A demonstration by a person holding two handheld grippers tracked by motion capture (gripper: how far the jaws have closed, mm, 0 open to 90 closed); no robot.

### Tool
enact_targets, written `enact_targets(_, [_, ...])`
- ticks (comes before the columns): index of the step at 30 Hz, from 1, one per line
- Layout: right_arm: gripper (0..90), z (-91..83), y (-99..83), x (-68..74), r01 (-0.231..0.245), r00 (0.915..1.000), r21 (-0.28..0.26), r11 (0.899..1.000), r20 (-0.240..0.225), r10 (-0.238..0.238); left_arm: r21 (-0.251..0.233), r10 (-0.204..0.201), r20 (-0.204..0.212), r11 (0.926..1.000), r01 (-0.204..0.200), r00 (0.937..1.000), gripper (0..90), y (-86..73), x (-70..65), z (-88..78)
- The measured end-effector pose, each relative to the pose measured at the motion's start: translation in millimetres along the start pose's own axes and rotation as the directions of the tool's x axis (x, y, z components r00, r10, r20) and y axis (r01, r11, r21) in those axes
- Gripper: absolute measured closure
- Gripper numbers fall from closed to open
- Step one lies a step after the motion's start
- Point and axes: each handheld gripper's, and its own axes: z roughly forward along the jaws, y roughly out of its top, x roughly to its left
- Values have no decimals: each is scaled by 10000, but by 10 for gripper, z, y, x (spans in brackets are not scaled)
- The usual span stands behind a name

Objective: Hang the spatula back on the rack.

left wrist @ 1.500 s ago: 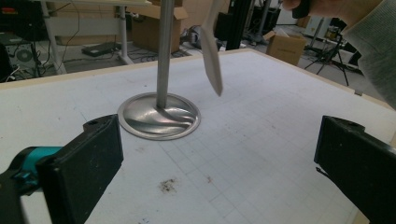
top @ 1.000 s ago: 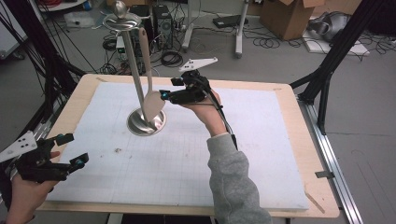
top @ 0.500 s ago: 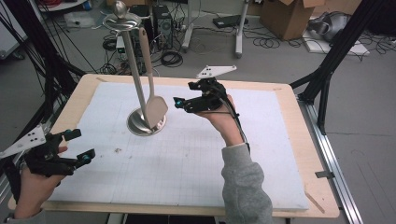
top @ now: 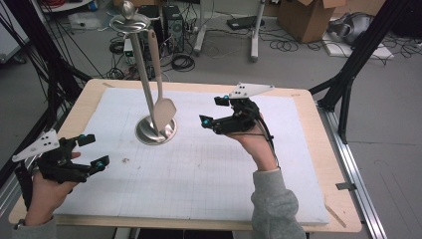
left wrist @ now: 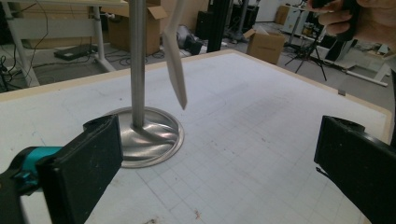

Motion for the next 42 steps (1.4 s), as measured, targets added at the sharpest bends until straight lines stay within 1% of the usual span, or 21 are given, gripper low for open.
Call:
enact_targets(1, [189,-24,-19,12,5,10000,-22,10000,-54,-5,21,-6,4,10000,6,10000,17,-3,3,17])
enact_targets(3, [189,-74,-57,43,117,9999,-128,9998,17,-117,134,31,35,9999,-32,10000,17,-6,7,45])
enact_targets(6, [189,-164,-120,94,155,9999,-339,9993,19,-154,137,64,83,9999,-65,9999,17,1,2,68])
enact_targets(7, [189,-191,-140,110,239,9997,-378,9990,24,-239,115,38,85,9999,-39,10000,17,2,1,74])
enact_targets(10, [189,-288,-204,147,274,9993,-326,9991,247,-266,147,24,48,9999,-25,10000,17,-1,6,76])
enact_targets(12, [189,-355,-252,156,268,9992,-448,9986,310,-254,138,11,36,9999,-11,10000,17,-3,13,68])
enact_targets(15, [189,-453,-345,152,223,9983,-568,9981,547,-192,70,14,-4,10000,-14,10000,17,6,21,47])
enact_targets(18, [189,-541,-454,131,5,9970,-671,9977,772,47,-11,-17,-18,10000,17,10000,17,14,26,34])
enact_targets(21, [189,-616,-552,104,-109,9968,-828,9965,778,173,-122,-162,137,9998,164,9998,17,8,41,37])
enact_targets(22, [189,-641,-577,98,-105,9960,-794,9968,880,175,-151,-192,86,9997,193,9998,17,4,39,46])
enact_targets(24, [189,-690,-628,84,-174,9940,-865,9961,1058,266,-62,-166,72,9998,166,9998,17,-4,46,54])
enact_targets(26, [190,-744,-687,73,-304,9928,-921,9953,1128,407,-73,-176,47,9998,177,9998,17,-10,43,64])
enact_targets(28, [189,-787,-756,61,-348,9902,-1022,9942,1308,481,-50,-162,60,9999,163,9999,17,-12,36,72])
enact_targets(29, [189,-813,-805,55,-520,9888,-1052,9931,1342,660,-34,-150,49,9999,150,9999,17,-13,34,74])
enact_targets(33, [189,-875,-939,25,-734,9837,-1094,9913,1554,900,11,-107,51,9999,107,9999,17,-18,32,86])
enact_targets(35, [189,-899,-990,14,-943,9825,-1200,9883,1488,1118,8,-132,44,9999,132,9999,17,-21,29,96])
enact_targets(37, [189,-915,-1022,6,-946,9822,-1201,9883,1508,1123,50,-114,32,9999,114,9999,17,-23,28,100])
enact_targets(38, [189,-922,-1034,-2,-904,9813,-1191,9888,1587,1088,49,-133,30,9999,133,9999,17,-23,26,103])
enact_targets(42, [189,-951,-1084,-18,-1021,9786,-1099,9887,1676,1197,47,-117,34,9999,117,9999,17,-25,30,107])
